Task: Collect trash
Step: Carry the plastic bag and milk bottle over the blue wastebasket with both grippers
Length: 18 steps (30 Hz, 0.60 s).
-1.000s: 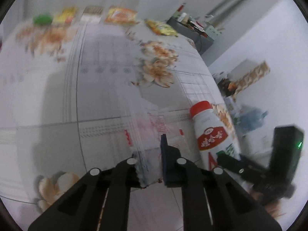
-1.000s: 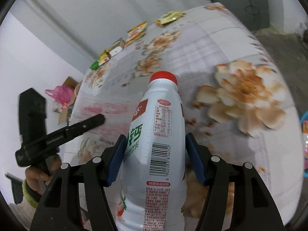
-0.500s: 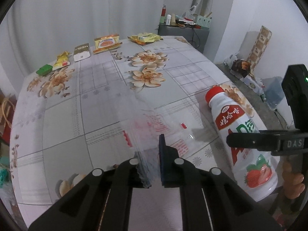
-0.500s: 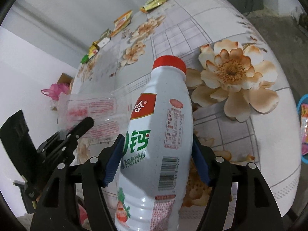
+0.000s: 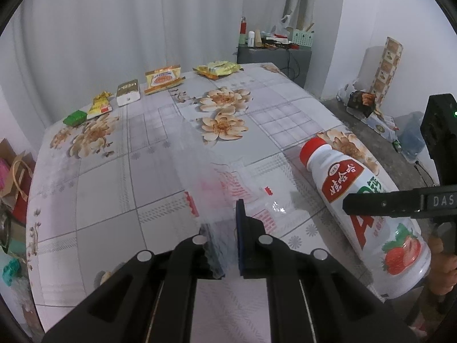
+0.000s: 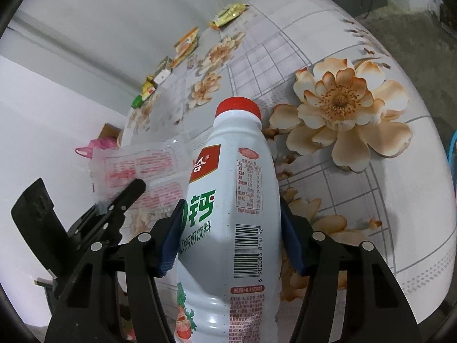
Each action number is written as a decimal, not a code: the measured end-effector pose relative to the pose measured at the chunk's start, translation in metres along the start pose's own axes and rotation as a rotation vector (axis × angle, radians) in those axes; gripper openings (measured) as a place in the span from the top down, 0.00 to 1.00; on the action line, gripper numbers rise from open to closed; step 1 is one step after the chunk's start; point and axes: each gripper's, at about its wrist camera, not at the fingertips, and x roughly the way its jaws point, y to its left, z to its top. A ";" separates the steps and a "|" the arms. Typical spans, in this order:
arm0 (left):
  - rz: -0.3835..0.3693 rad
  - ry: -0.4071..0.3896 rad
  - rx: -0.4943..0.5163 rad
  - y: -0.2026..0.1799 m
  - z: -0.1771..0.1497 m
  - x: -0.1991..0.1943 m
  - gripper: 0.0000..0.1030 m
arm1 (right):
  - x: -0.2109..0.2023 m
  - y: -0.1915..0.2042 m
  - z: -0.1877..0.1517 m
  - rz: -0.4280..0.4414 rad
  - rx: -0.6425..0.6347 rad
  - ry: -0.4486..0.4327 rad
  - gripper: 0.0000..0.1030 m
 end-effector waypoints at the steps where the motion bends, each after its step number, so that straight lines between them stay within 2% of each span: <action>1: 0.004 -0.005 0.006 -0.001 0.000 -0.001 0.95 | -0.003 0.000 0.000 0.007 0.003 -0.007 0.44; 10: 0.016 -0.051 0.040 -0.011 0.006 -0.016 0.95 | -0.025 -0.002 -0.001 0.033 0.014 -0.054 0.44; 18: -0.012 -0.092 0.057 -0.022 0.014 -0.032 0.96 | -0.055 -0.009 -0.006 0.069 0.045 -0.125 0.44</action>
